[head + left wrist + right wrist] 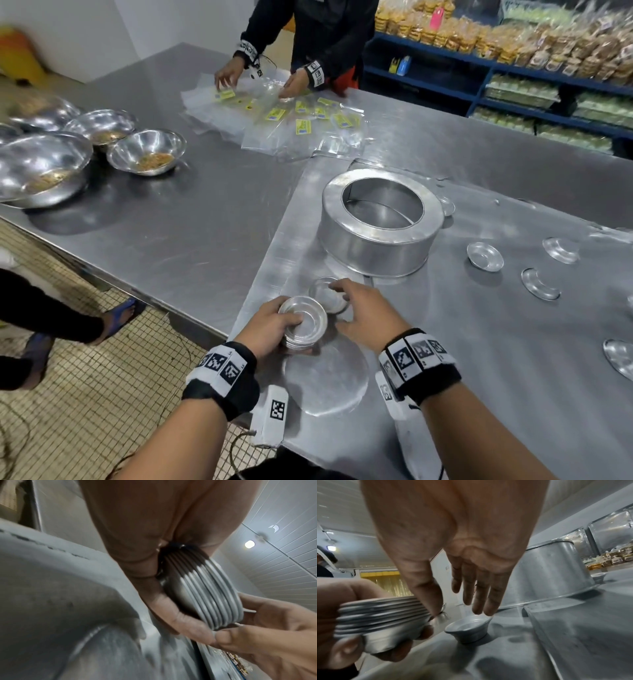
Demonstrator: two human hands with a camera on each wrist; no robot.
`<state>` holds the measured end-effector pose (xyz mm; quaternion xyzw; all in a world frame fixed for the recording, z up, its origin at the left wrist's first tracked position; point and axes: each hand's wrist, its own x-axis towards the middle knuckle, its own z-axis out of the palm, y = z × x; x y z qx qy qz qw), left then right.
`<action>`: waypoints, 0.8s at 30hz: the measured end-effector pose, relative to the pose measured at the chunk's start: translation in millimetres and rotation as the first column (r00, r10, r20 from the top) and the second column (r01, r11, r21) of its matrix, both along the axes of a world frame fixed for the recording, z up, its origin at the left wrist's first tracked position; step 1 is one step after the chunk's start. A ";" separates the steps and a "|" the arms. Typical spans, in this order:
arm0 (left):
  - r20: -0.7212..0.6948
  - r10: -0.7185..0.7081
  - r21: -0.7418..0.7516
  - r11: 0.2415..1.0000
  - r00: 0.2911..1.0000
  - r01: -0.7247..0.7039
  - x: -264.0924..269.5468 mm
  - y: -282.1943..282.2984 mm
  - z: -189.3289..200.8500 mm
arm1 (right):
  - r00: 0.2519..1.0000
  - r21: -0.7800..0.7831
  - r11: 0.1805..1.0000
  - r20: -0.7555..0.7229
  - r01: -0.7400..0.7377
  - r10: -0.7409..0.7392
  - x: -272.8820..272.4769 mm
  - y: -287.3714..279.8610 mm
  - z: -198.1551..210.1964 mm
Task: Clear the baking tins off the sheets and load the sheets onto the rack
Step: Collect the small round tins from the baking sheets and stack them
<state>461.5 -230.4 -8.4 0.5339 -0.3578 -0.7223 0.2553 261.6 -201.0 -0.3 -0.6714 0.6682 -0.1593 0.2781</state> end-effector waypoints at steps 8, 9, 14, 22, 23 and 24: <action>0.035 0.020 0.003 1.000 0.999 -0.020 18.5 0.3 -3.5 | 0.947 0.099 0.995 -0.317 -0.021 0.052 12.5 -33.8 -11.1; 0.029 0.022 0.008 1.000 0.999 -0.022 19.8 1.3 -3.5 | 0.944 0.113 0.993 -0.326 -0.021 0.057 14.6 -35.5 -11.5; 0.025 0.027 0.015 1.000 0.999 -0.027 24.3 4.8 -1.7 | 0.960 0.132 0.990 -0.278 0.048 -0.009 18.6 -35.4 -13.4; 0.084 0.020 -0.023 1.000 0.996 -0.018 15.1 8.4 0.6 | 0.980 0.059 0.984 -0.117 0.166 -0.158 8.8 -13.4 11.5; 0.097 0.012 -0.039 0.999 0.995 -0.008 12.4 8.7 0.9 | 0.980 0.045 0.983 -0.093 0.180 -0.175 7.4 -9.4 16.5; 0.100 0.001 -0.048 0.999 0.995 0.004 9.2 8.9 0.7 | 0.980 0.033 0.981 -0.073 0.189 -0.186 5.8 -5.4 21.9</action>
